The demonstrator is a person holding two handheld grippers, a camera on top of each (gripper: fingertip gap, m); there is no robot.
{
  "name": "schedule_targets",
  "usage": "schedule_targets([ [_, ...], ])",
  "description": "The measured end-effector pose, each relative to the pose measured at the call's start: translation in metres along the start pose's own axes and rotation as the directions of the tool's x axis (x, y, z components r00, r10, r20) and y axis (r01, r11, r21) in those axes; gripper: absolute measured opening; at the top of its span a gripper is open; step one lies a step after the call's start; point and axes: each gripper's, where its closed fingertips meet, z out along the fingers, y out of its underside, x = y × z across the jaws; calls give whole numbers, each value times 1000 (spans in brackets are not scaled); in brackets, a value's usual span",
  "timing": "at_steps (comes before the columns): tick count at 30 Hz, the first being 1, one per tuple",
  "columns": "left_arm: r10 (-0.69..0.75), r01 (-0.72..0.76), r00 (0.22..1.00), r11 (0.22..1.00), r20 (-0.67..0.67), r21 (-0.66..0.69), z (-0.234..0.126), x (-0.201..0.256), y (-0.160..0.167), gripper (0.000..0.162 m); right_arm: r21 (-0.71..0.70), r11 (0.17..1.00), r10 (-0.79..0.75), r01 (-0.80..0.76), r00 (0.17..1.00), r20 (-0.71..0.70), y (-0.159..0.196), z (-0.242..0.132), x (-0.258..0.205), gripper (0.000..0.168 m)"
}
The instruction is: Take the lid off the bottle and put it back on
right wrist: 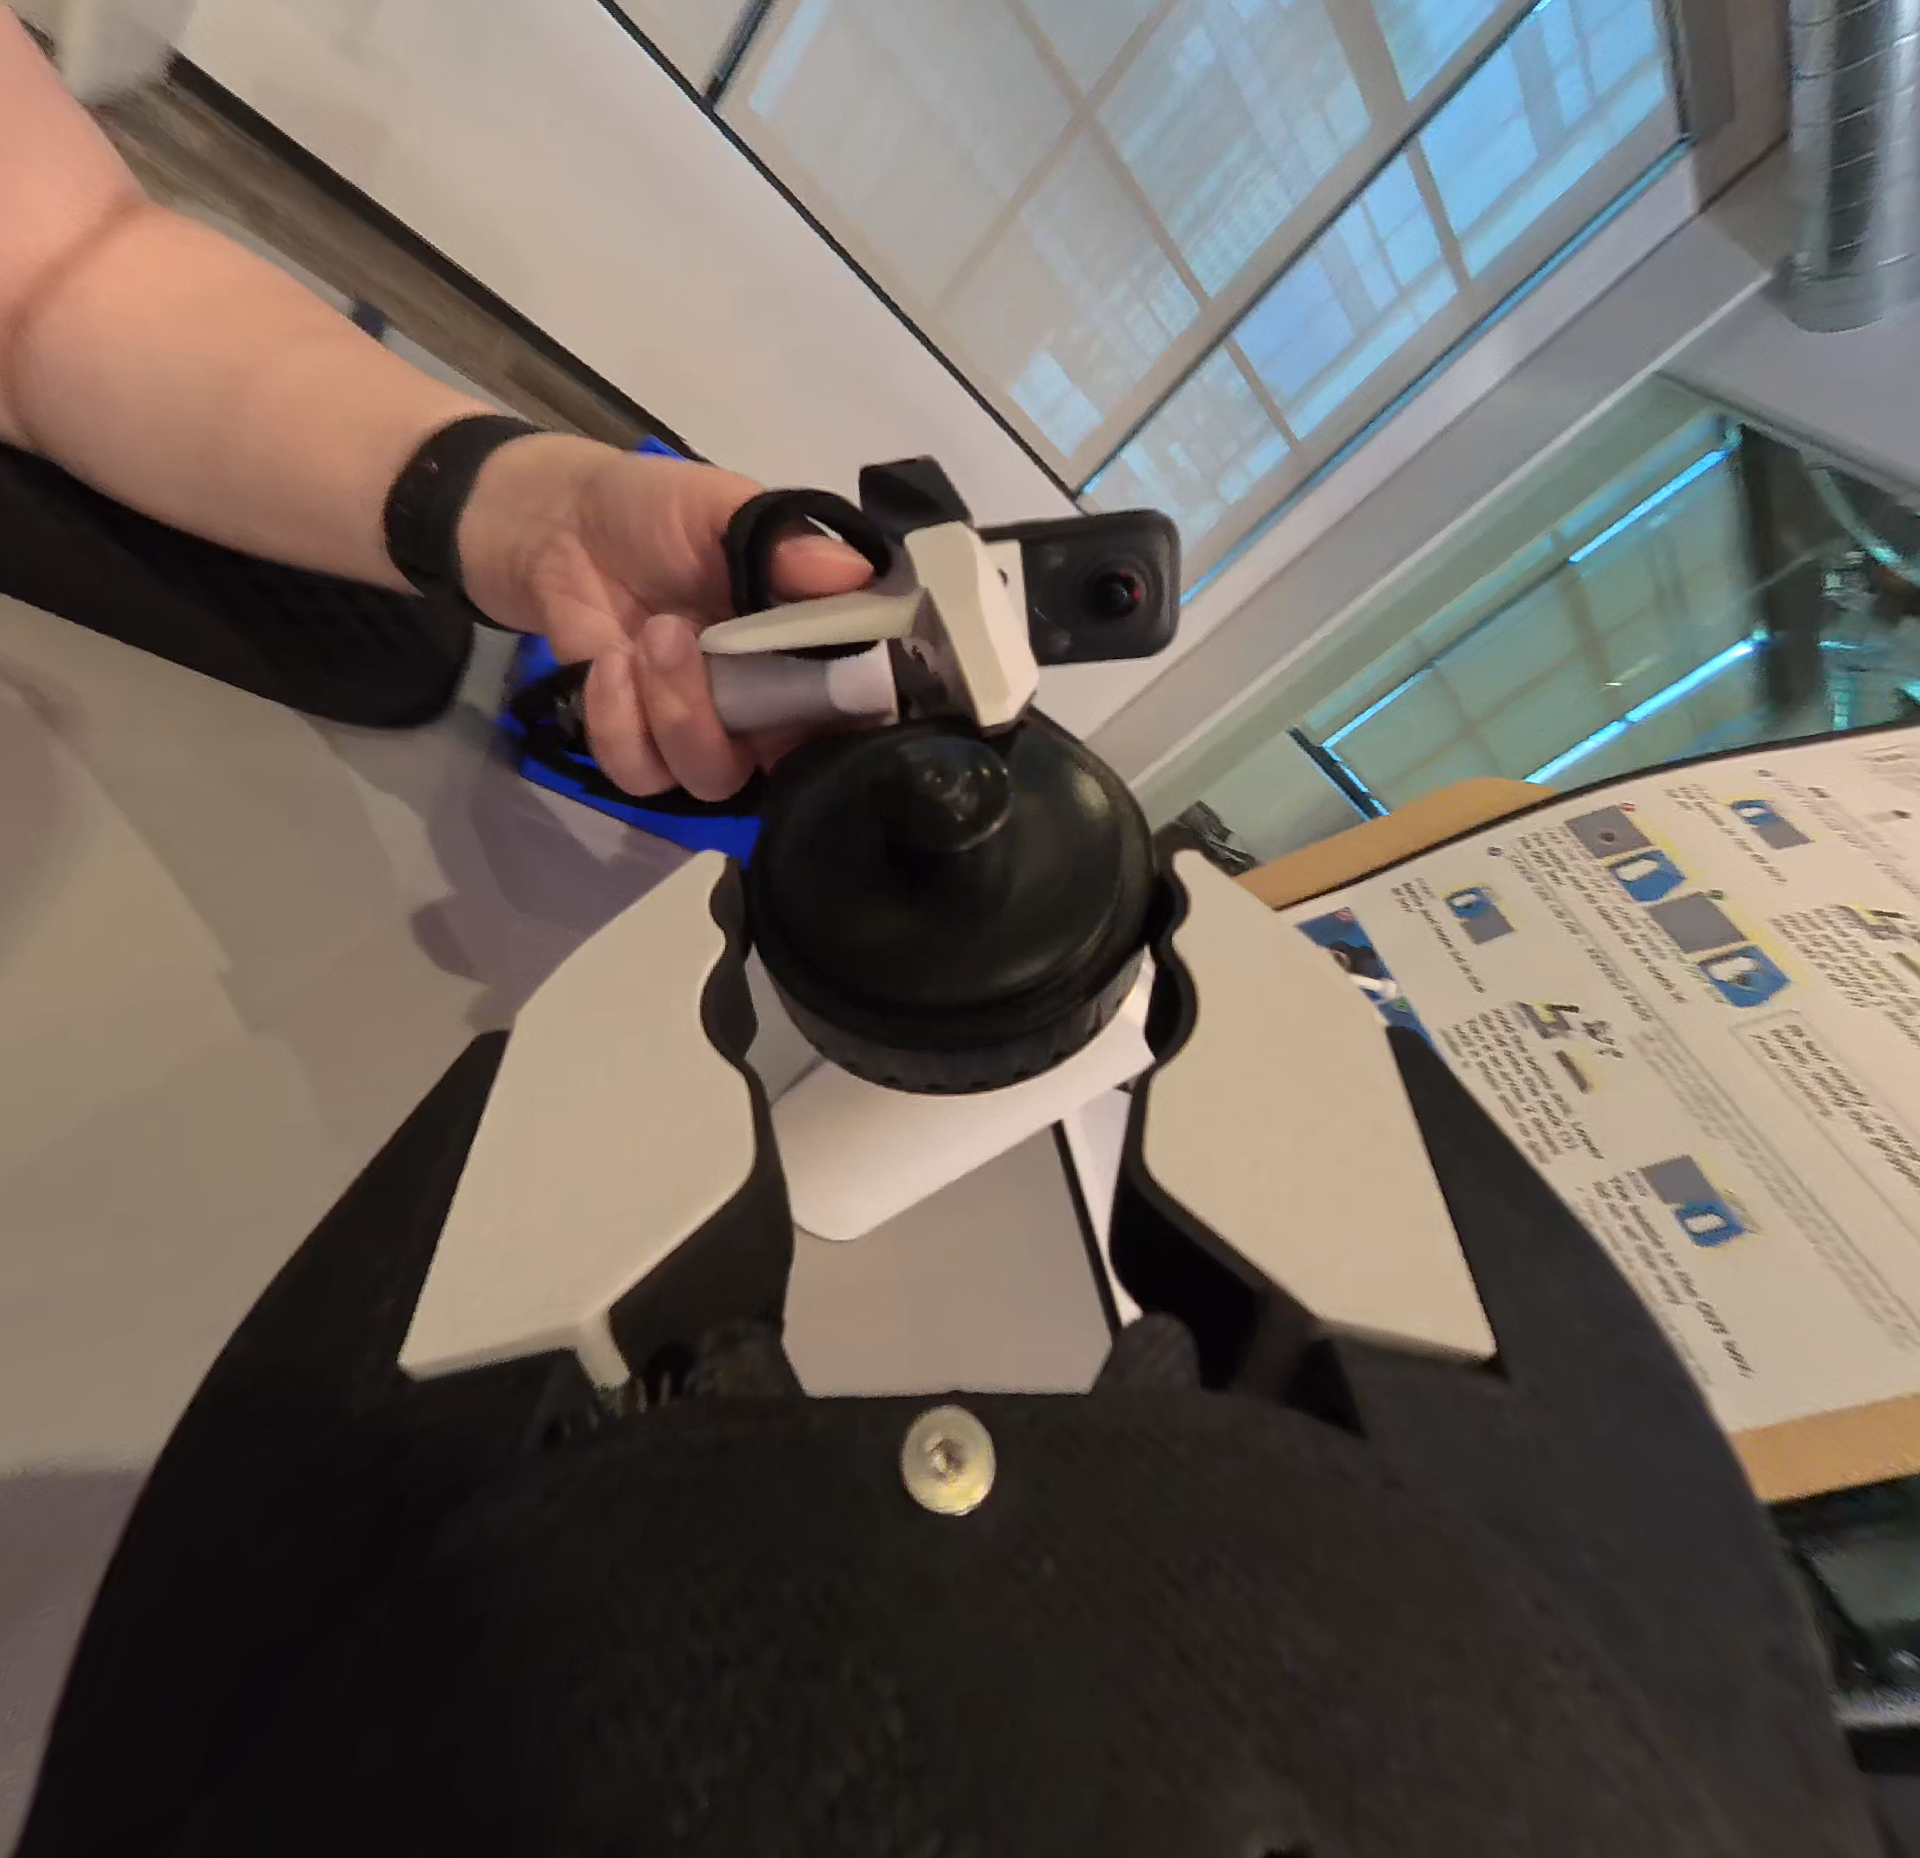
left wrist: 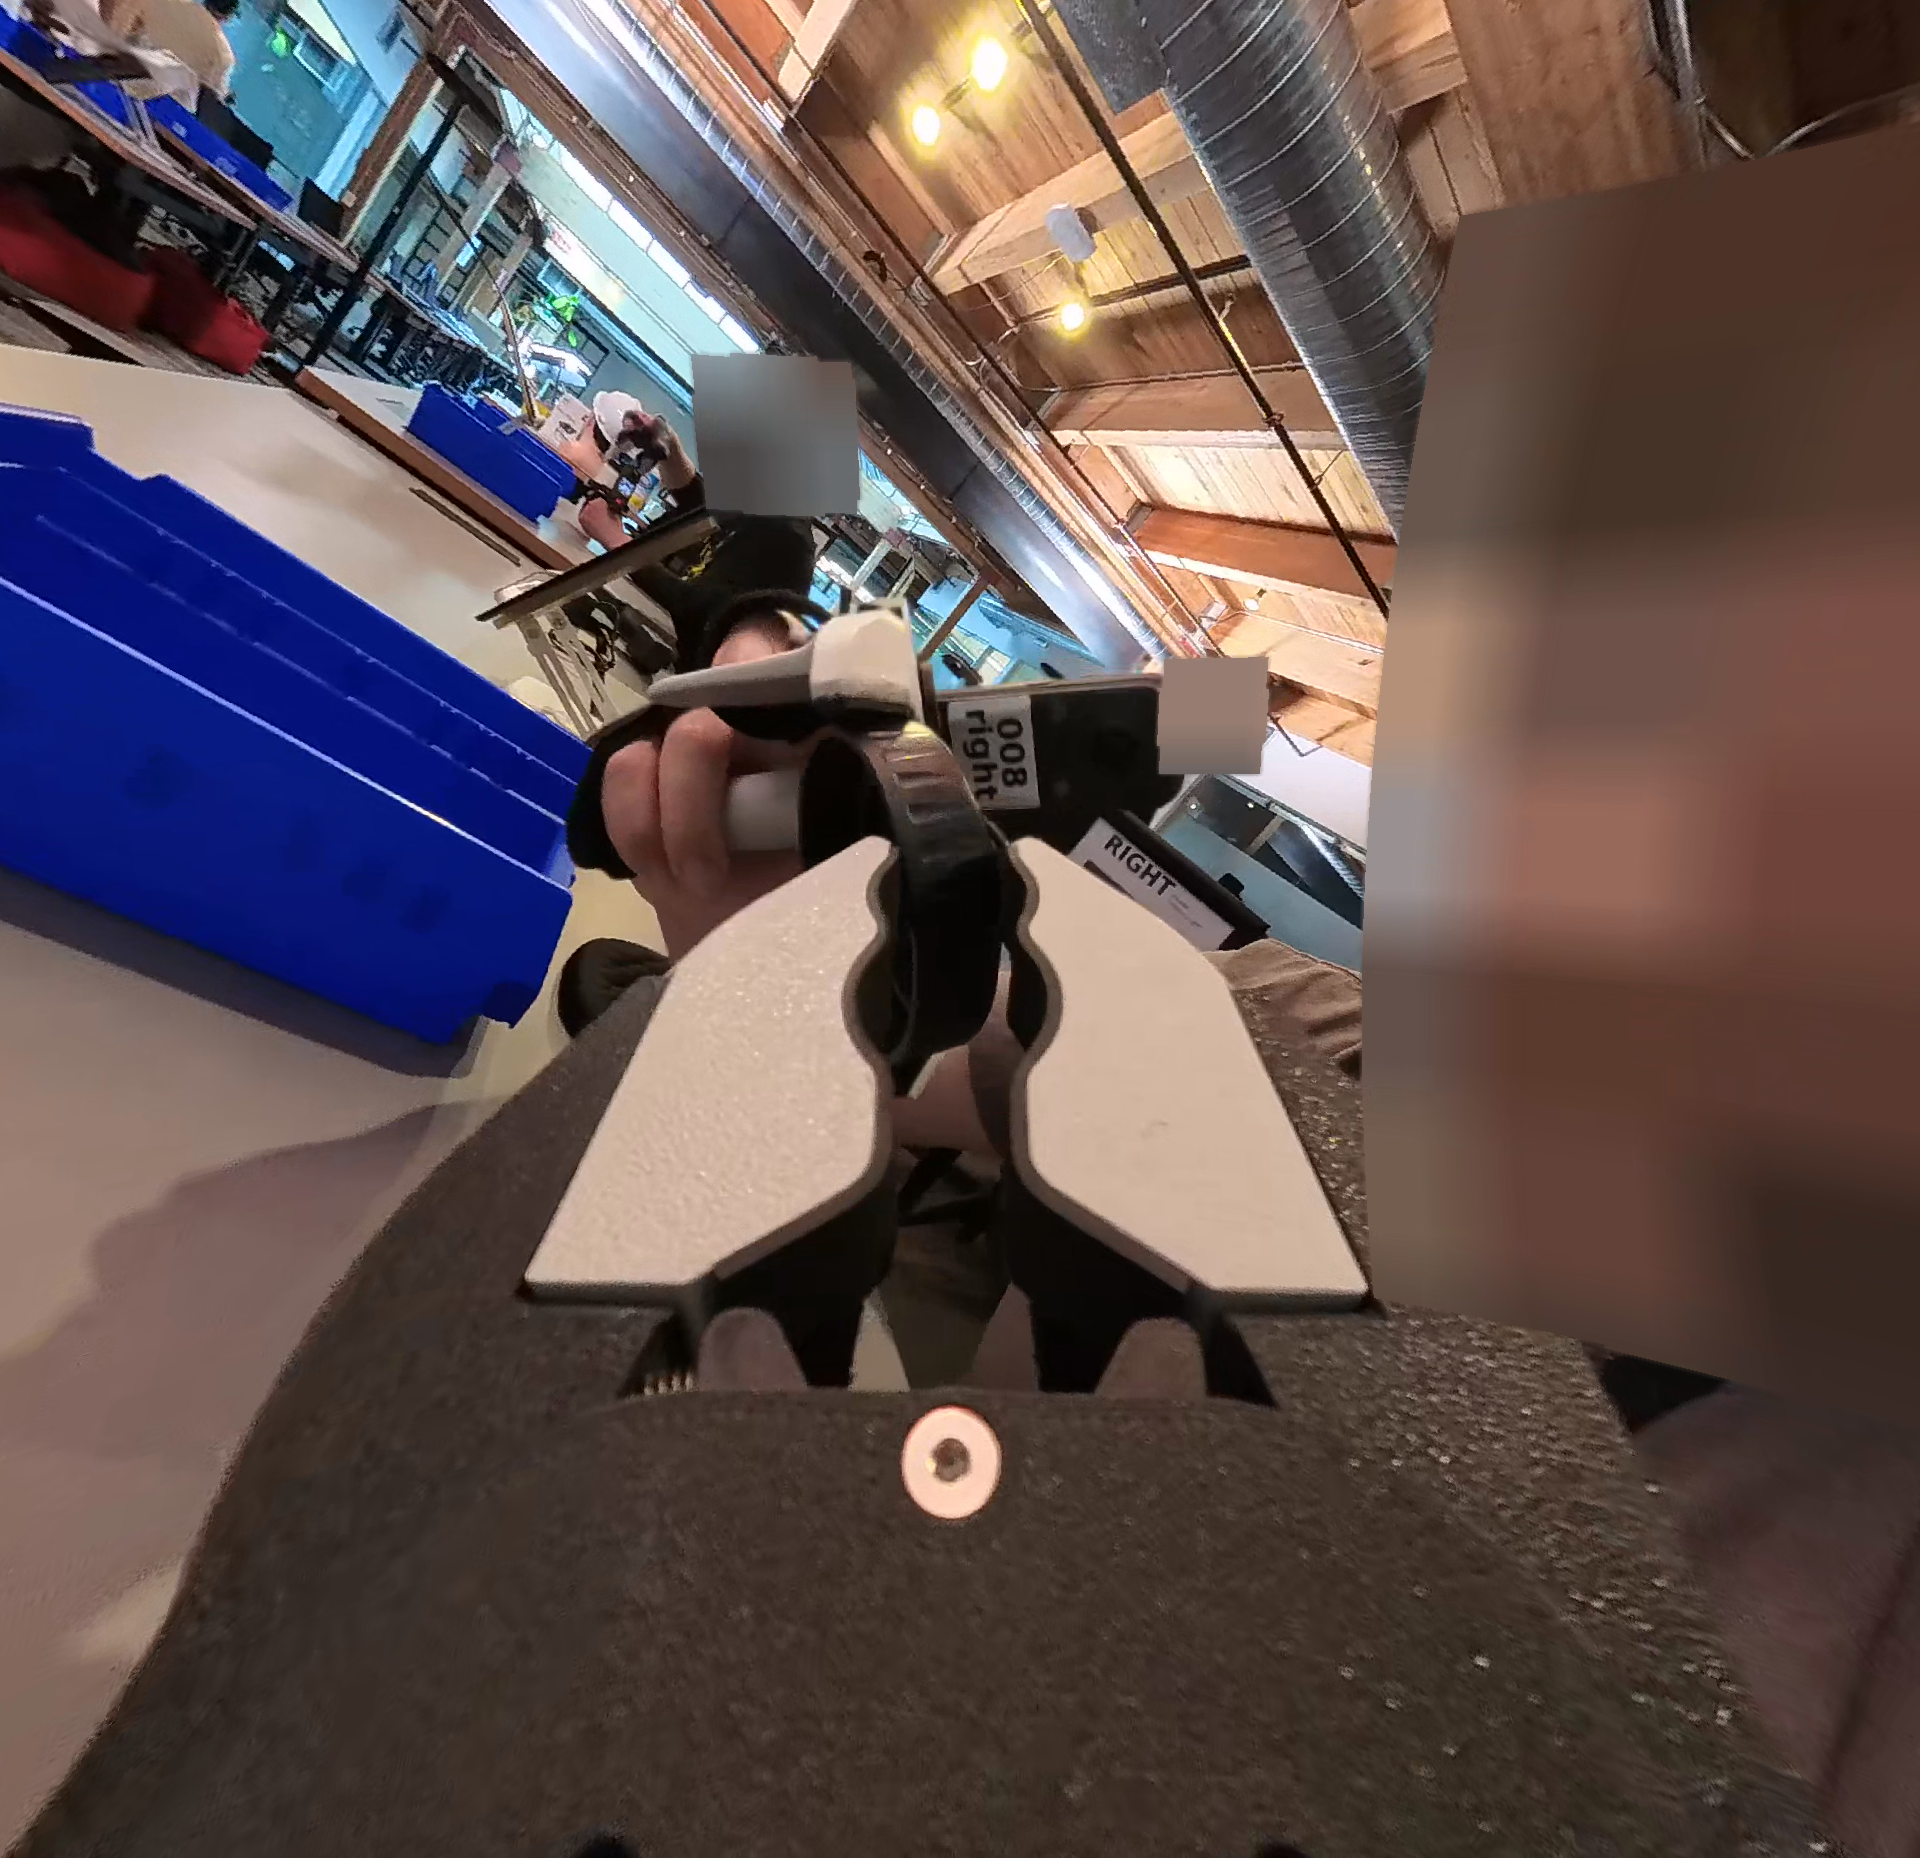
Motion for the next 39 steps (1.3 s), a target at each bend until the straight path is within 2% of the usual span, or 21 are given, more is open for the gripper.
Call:
schedule_targets([
  [5, 41, -40, 999, 999, 35, -25, -1, -2, 0, 19, -8, 1000, 5, -5, 1000, -3, 0, 0, 1, 75],
  [10, 173, -159, 973, 982, 151, -99, -7, -12, 2, 24, -52, 999, -2, -1, 999, -51, 5, 1, 9, 75],
  [13, 181, -160, 969, 979, 168, -128, -4, -16, 8, 28, -50, 998, 24, -27, 998, -56, 6, 1, 11, 75],
  [17, 104, -93, 990, 989, 95, -115, 0, -12, 13, 16, -67, 998, 14, -17, 999, -51, 10, 3, 9, 75],
  [25, -50, 42, 996, 993, -77, -107, 5, 5, 17, 16, 65, 996, 53, -53, 999, 3, -10, -3, 3, 76],
  [31, -111, 98, 985, 990, -132, -100, 8, 10, 18, 16, 98, 995, 28, -27, 1000, -8, -17, -5, 1, 77],
  [39, -114, 96, 981, 988, -156, -120, 13, 15, 23, 16, 109, 994, 7, -5, 1000, -13, -21, -3, -4, 79],
])
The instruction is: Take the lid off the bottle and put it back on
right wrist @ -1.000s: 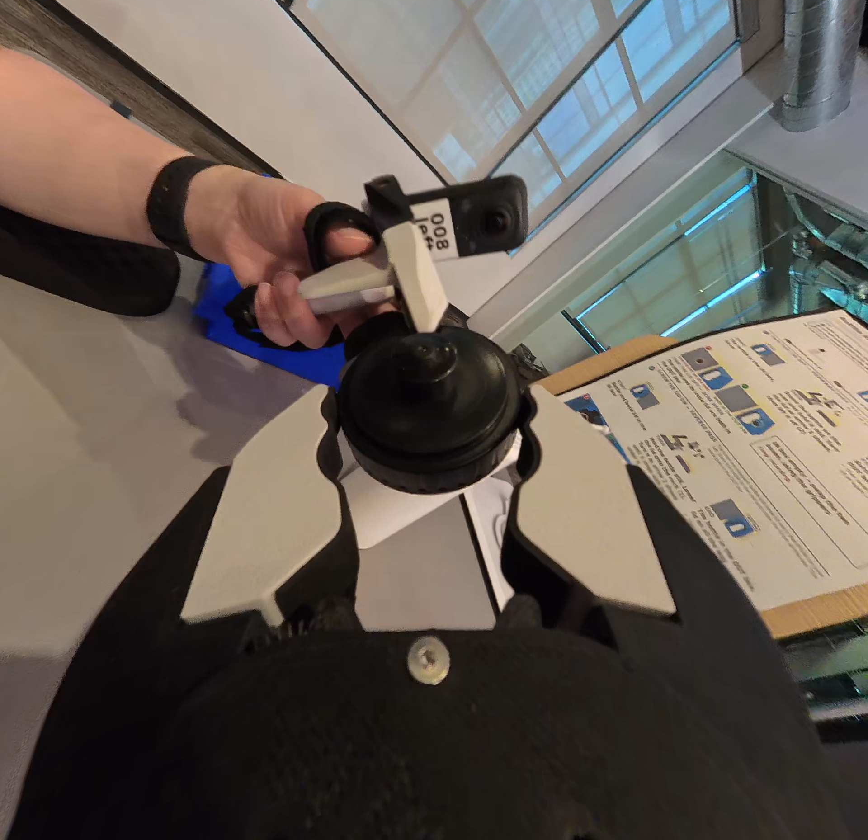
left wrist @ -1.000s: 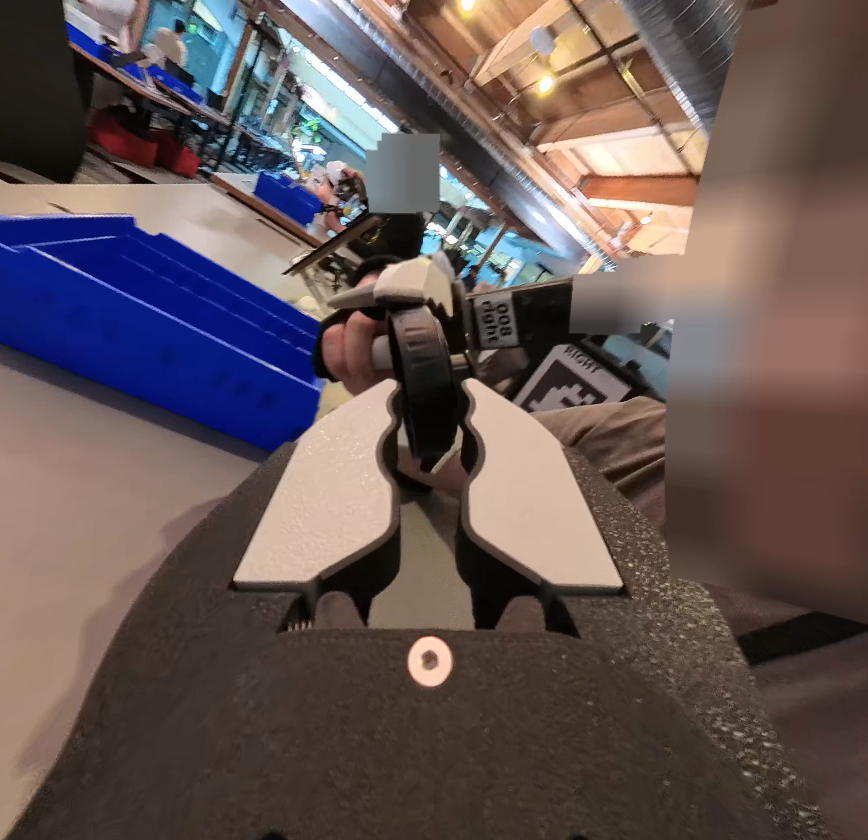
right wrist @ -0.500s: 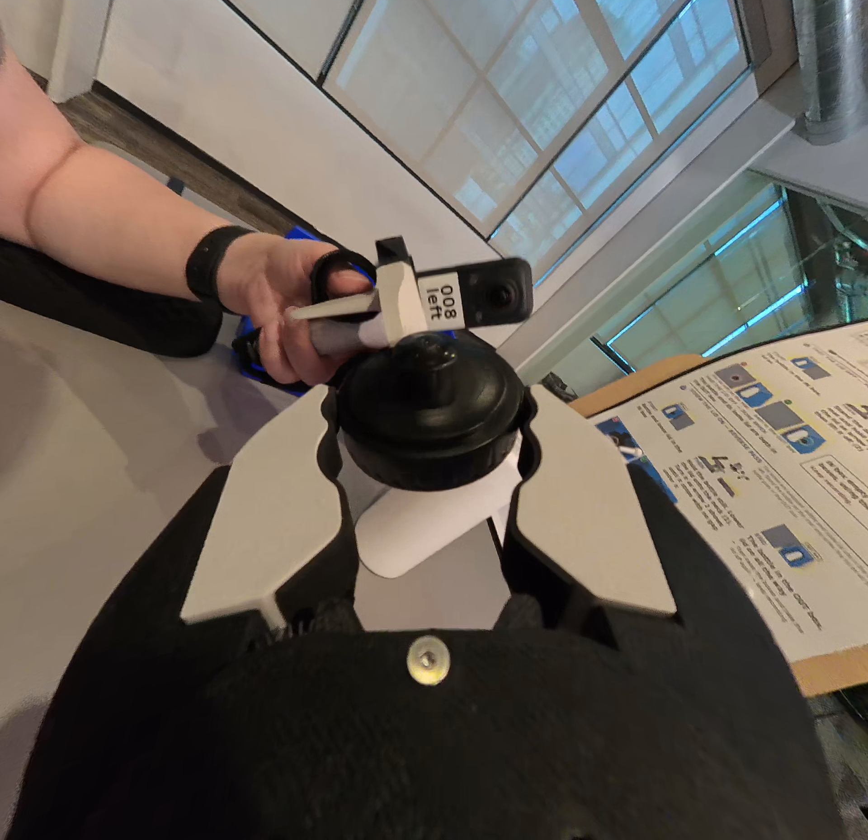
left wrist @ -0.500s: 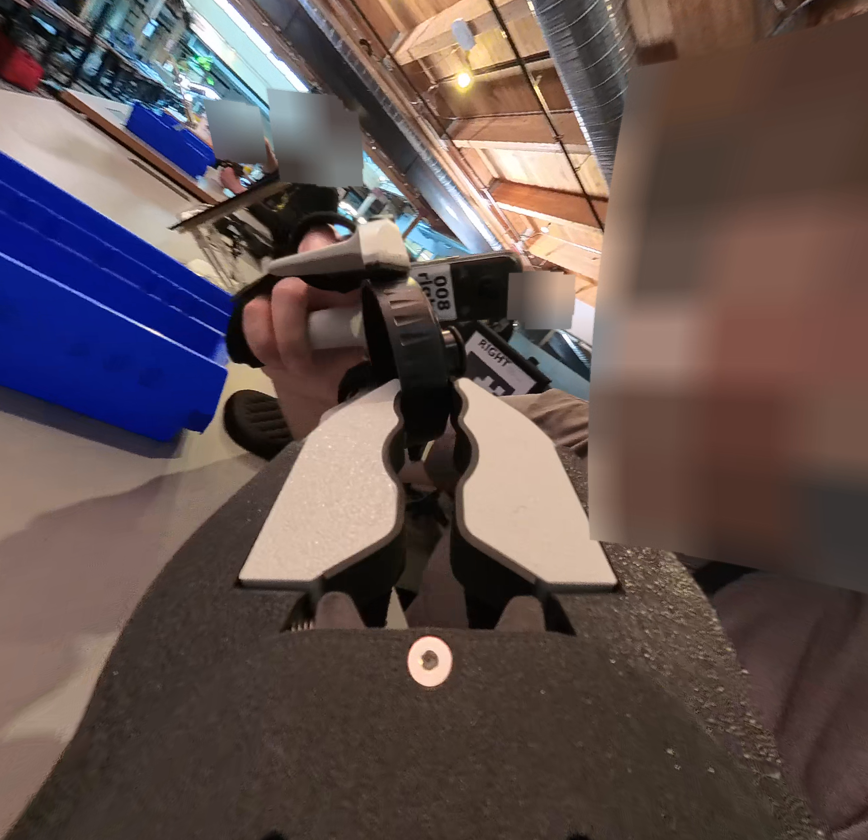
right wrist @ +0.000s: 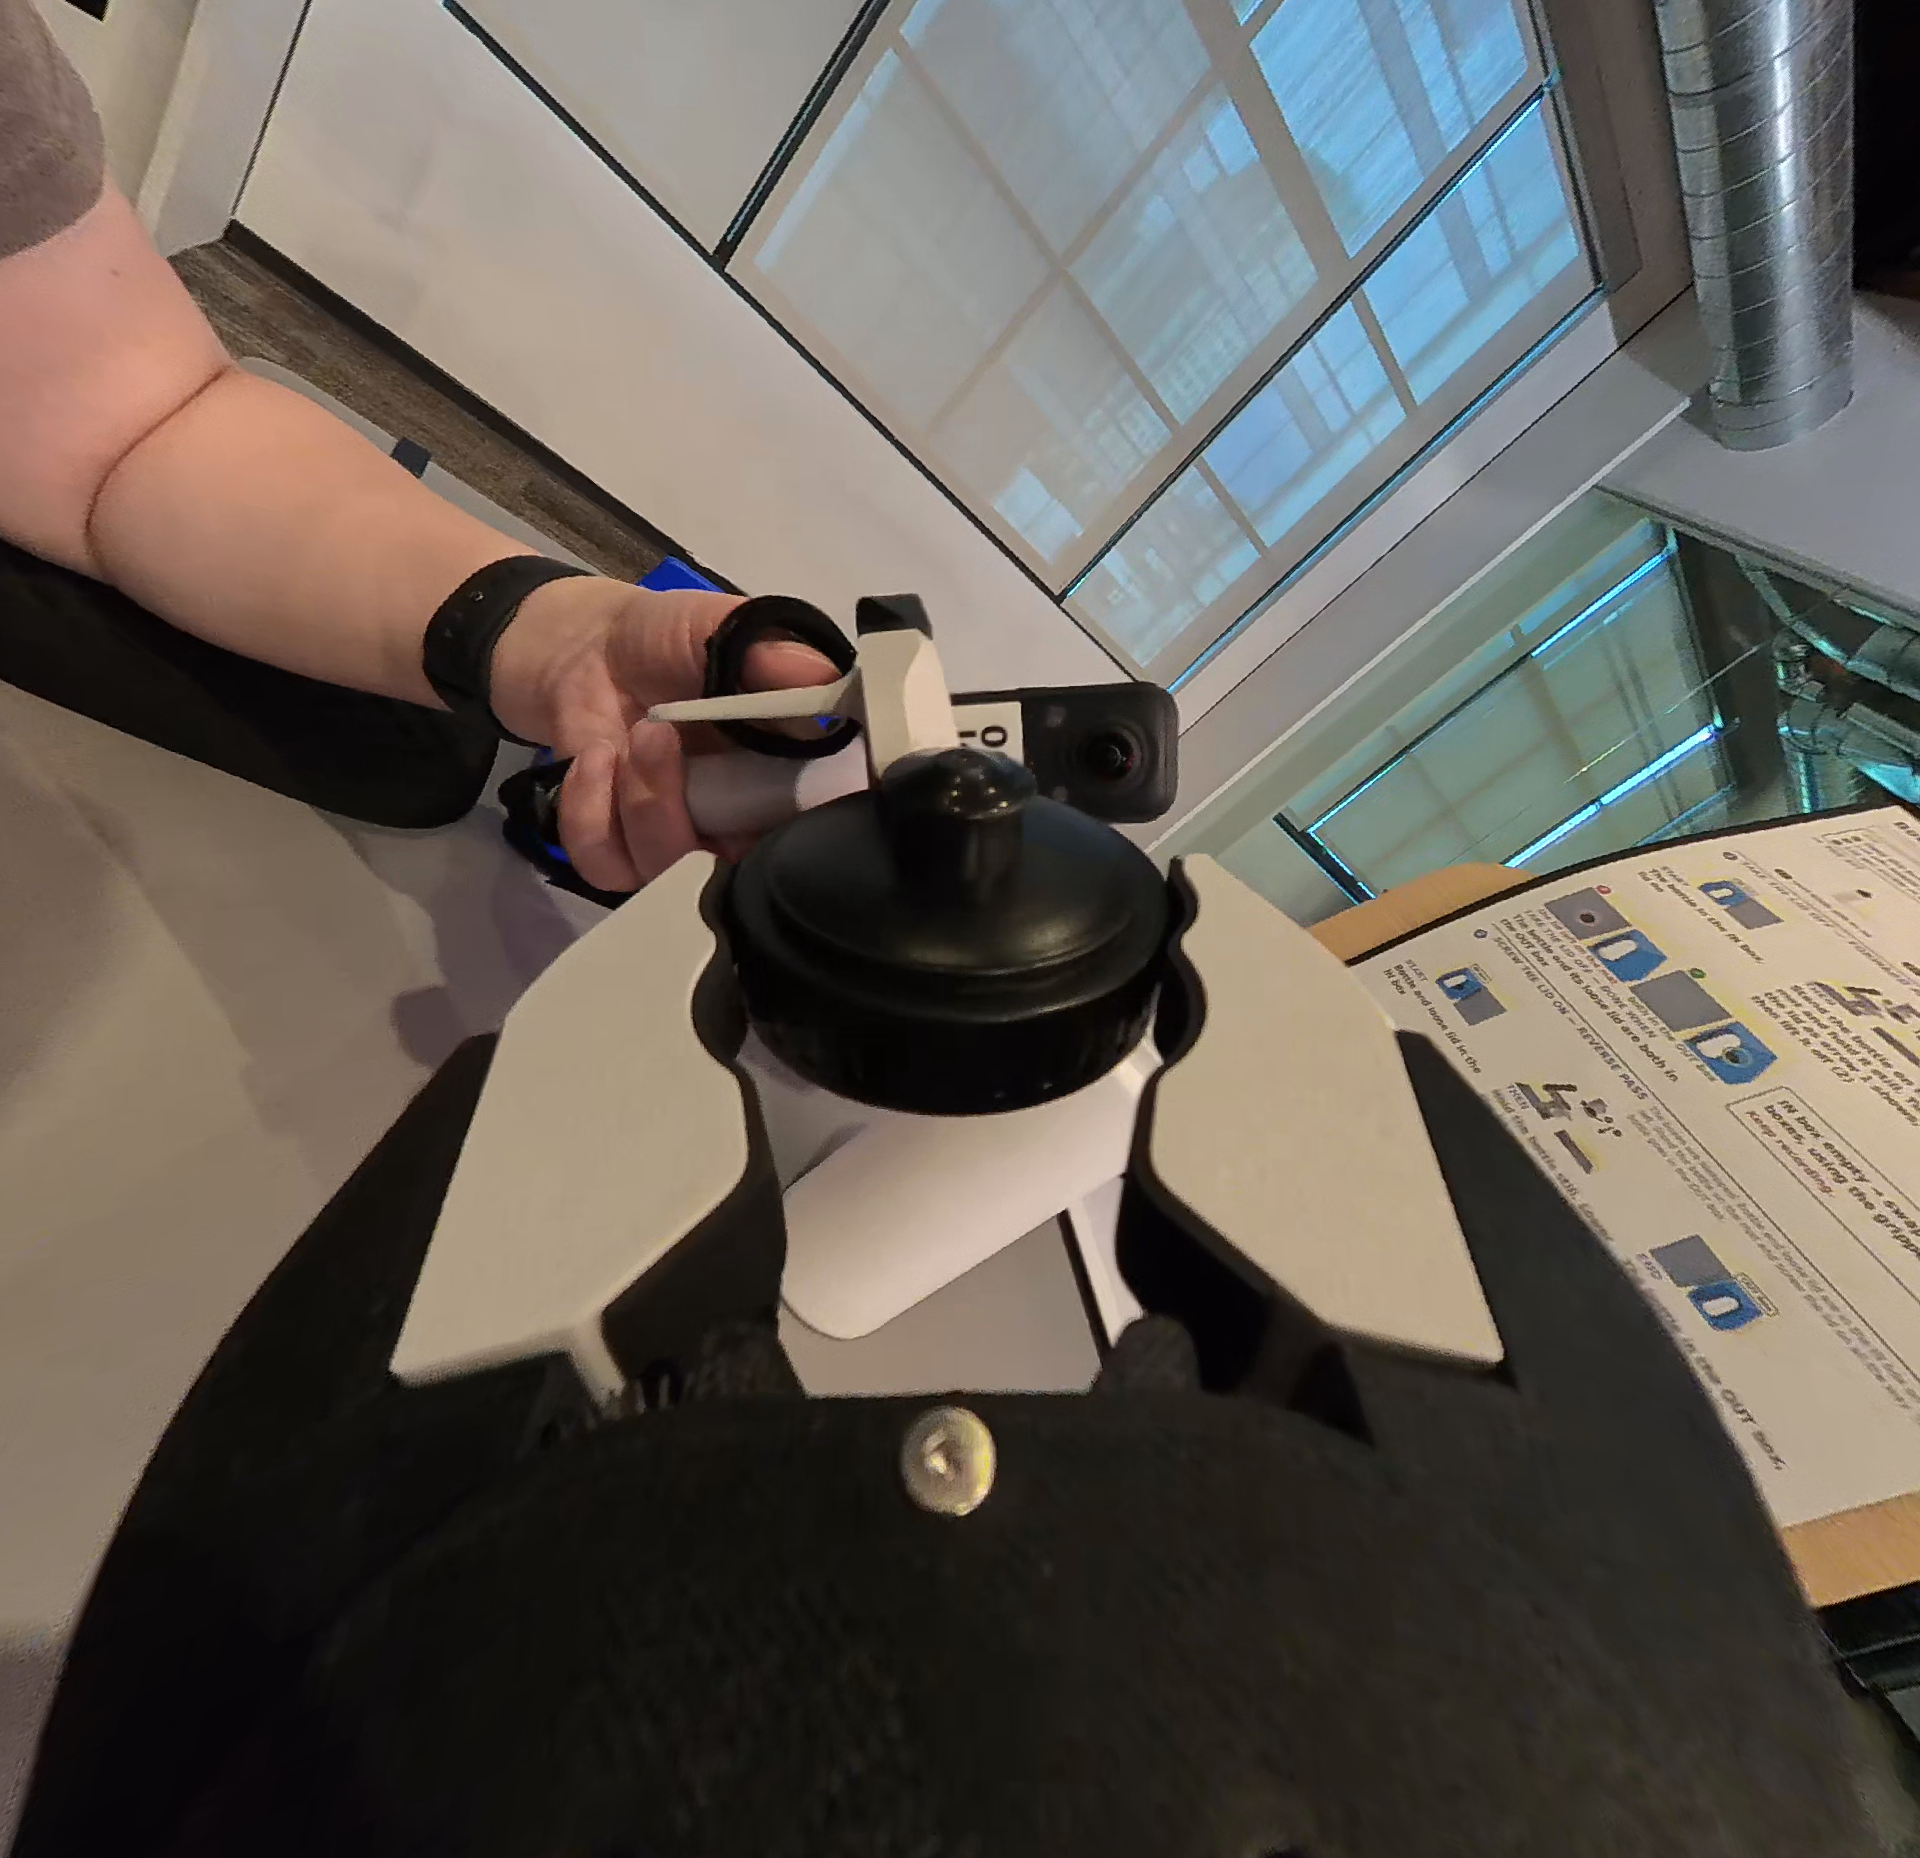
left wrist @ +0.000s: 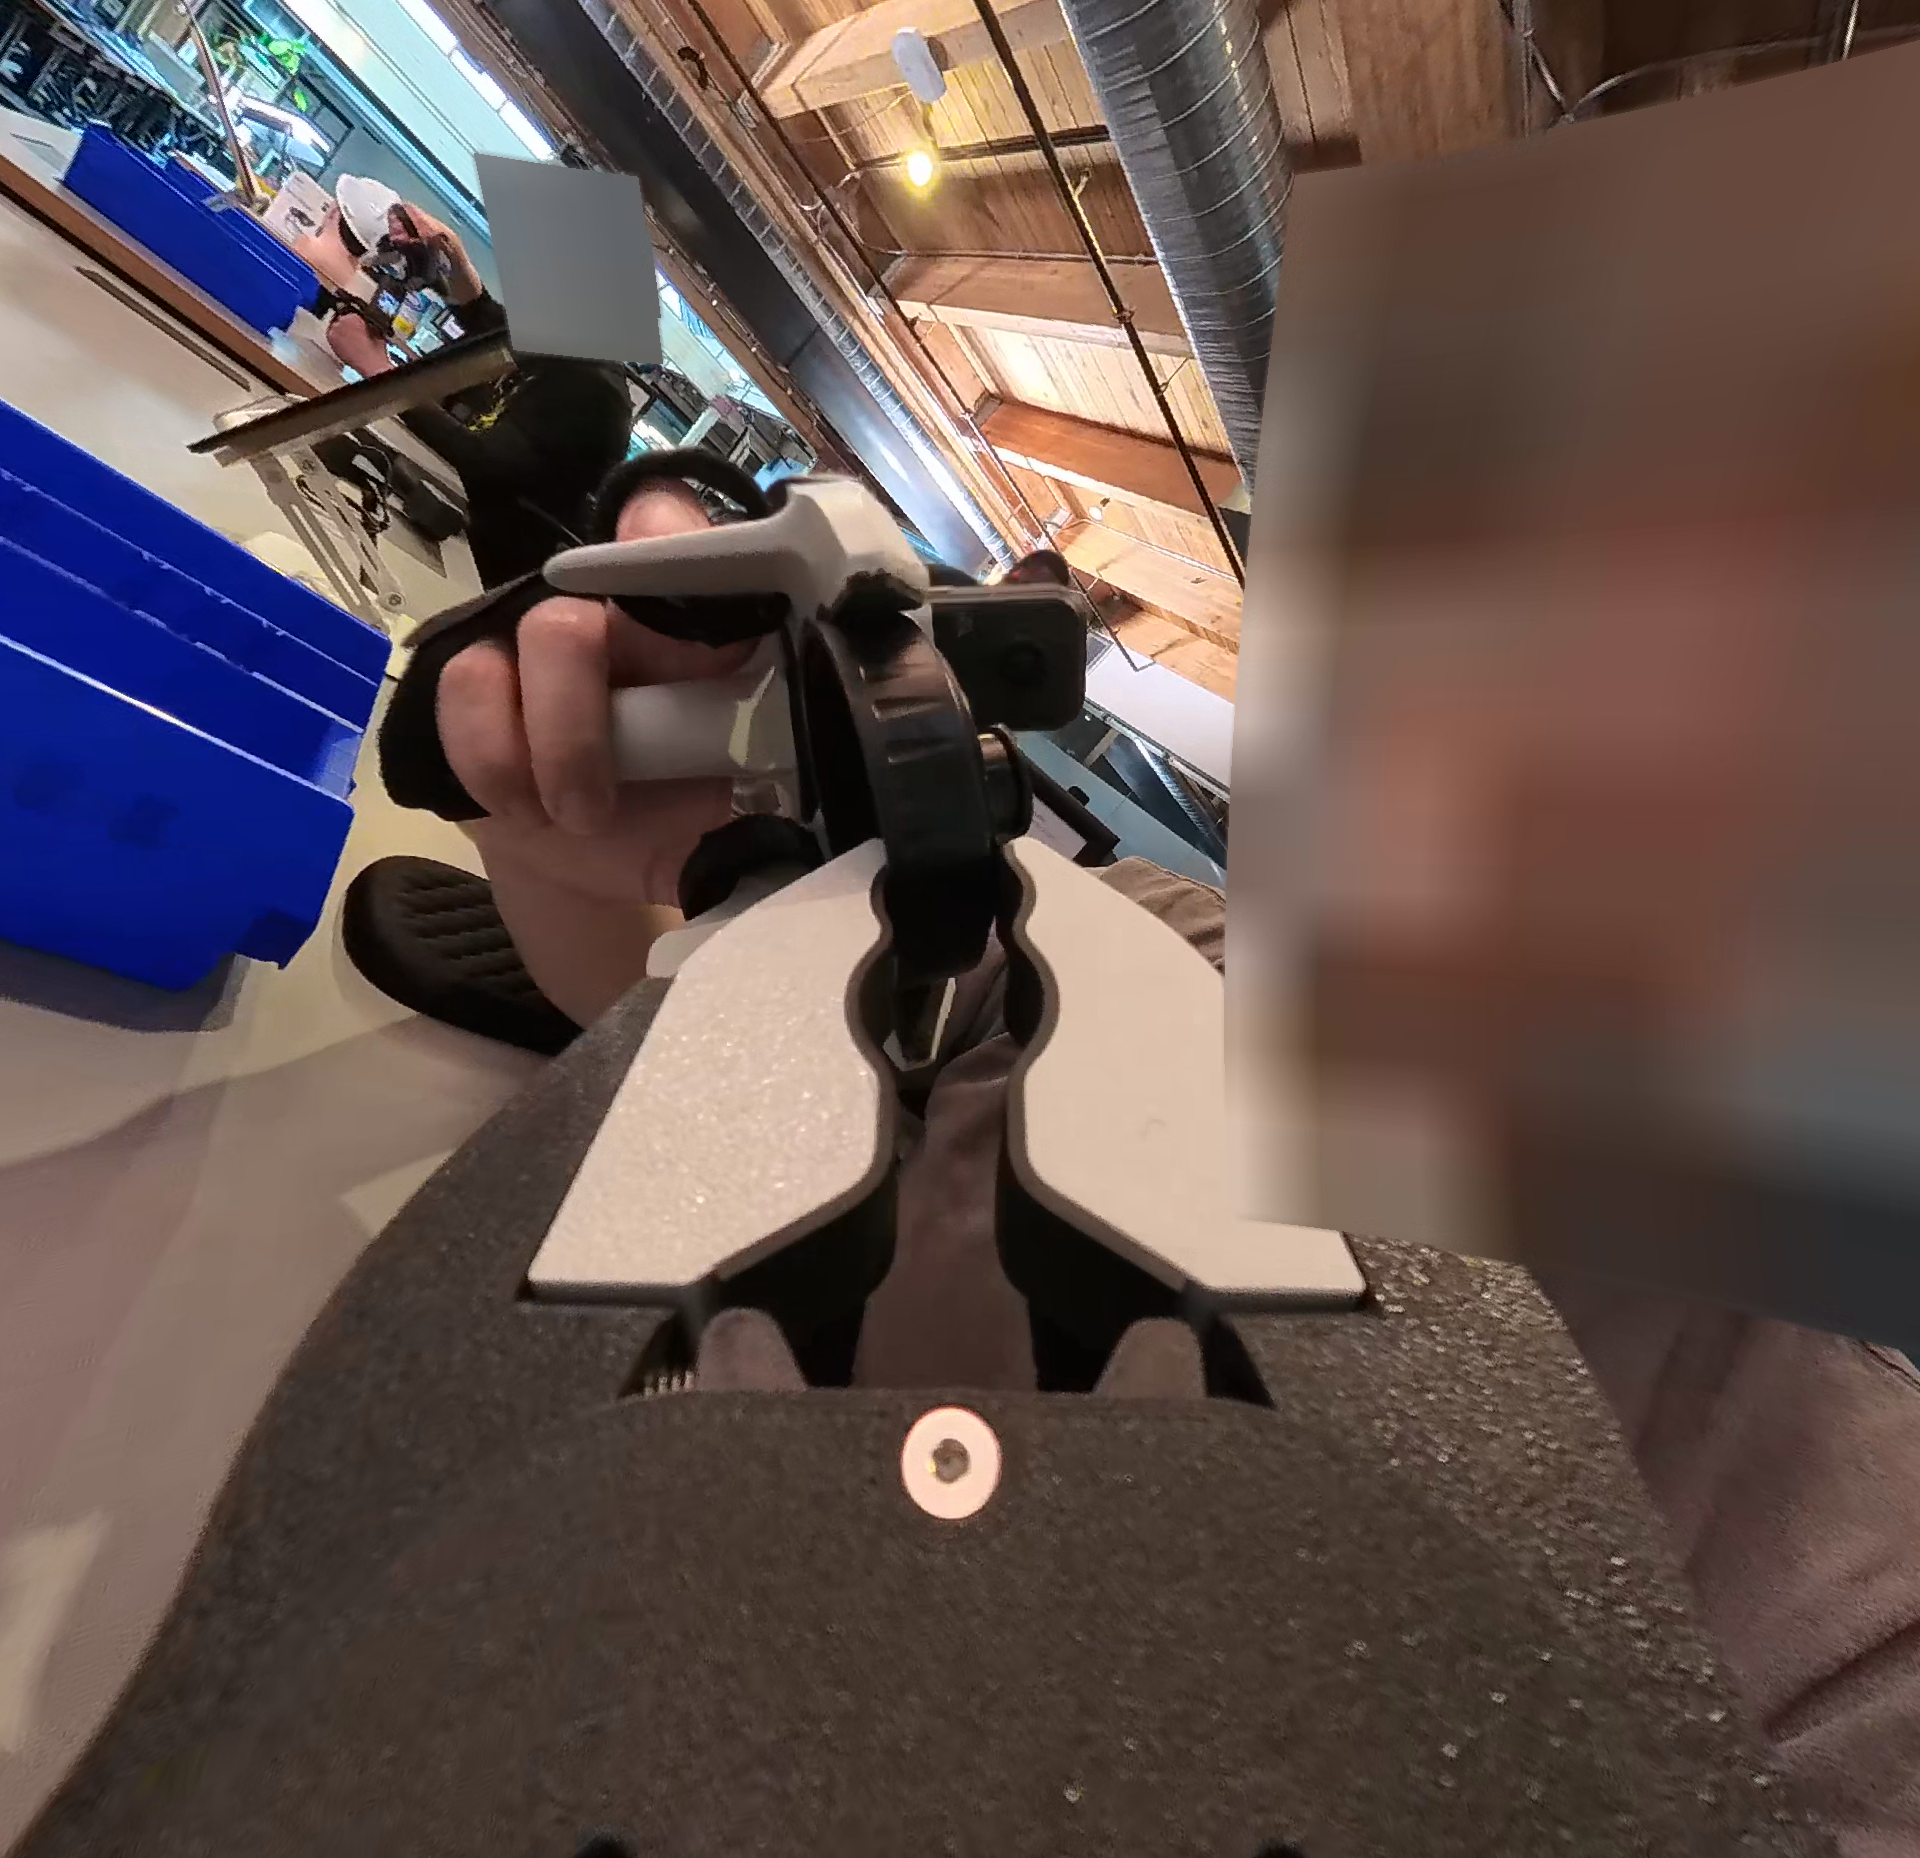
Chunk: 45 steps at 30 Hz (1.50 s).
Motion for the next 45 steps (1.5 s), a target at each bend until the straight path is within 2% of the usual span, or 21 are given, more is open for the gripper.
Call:
schedule_targets([
  [8, 24, -24, 999, 1000, 25, -3, -1, -1, -2, 16, -17, 1000, 23, -23, 1000, 1, 2, 1, 2, 79],
  [12, 71, -70, 992, 997, 100, -23, -5, -5, -6, 23, -7, 998, 58, -58, 998, -8, 1, -2, 8, 79],
  [15, 174, -164, 963, 984, 208, -65, -16, -6, -13, 29, -1, 996, 88, -88, 995, -42, 2, -10, 22, 79],
  [17, 307, -286, 899, 952, 313, -114, -28, -4, -23, 29, -2, 992, 129, -129, 989, -67, 4, -16, 34, 79],
  [19, 477, -450, 734, 875, 483, -180, -47, -10, -40, 32, 21, 984, 180, -178, 979, -93, 5, -24, 46, 79],
  [20, 542, -518, 602, 824, 586, -230, -60, -17, -50, 39, 32, 978, 209, -207, 973, -101, 6, -27, 52, 79],
  [22, 503, -564, 229, 766, 834, -307, -107, -39, -77, 60, 48, 966, 257, -253, 958, -124, 9, -33, 62, 79],
  [23, 470, -592, 100, 737, 877, -327, -122, -43, -84, 69, 51, 963, 271, -266, 953, -134, 12, -35, 66, 79],
  [25, 436, -637, -17, 689, 900, -346, -131, -49, -88, 76, 46, 957, 291, -287, 946, -145, 17, -38, 71, 79],
  [27, 420, -646, -141, 647, 897, -405, -137, -64, -87, 94, 41, 954, 299, -296, 942, -150, 19, -39, 73, 79],
  [28, 406, -631, -194, 645, 893, -431, -142, -75, -84, 100, 36, 953, 302, -300, 942, -149, 20, -39, 73, 79],
  [29, 400, -611, -216, 656, 891, -443, -145, -88, -80, 105, 32, 953, 302, -300, 942, -148, 21, -39, 73, 79],
  [31, 390, -580, -182, 699, 903, -419, -148, -112, -69, 105, 27, 954, 299, -298, 943, -145, 21, -38, 73, 79],
  [34, 325, -550, -52, 780, 944, -298, -151, -139, -59, 105, 19, 953, 302, -303, 943, -138, 22, -36, 71, 79],
  [39, 321, -554, -17, 785, 947, -276, -159, -156, -62, 94, -4, 939, 341, -345, 930, -133, 32, -31, 71, 79],
  [43, 345, -554, 60, 792, 937, -256, -152, -161, -59, 87, -26, 896, 437, -443, 892, -117, 44, -26, 71, 79],
  [45, 387, -550, 128, 794, 913, -260, -141, -163, -55, 87, -39, 865, 497, -501, 864, -88, 50, -23, 68, 79],
])
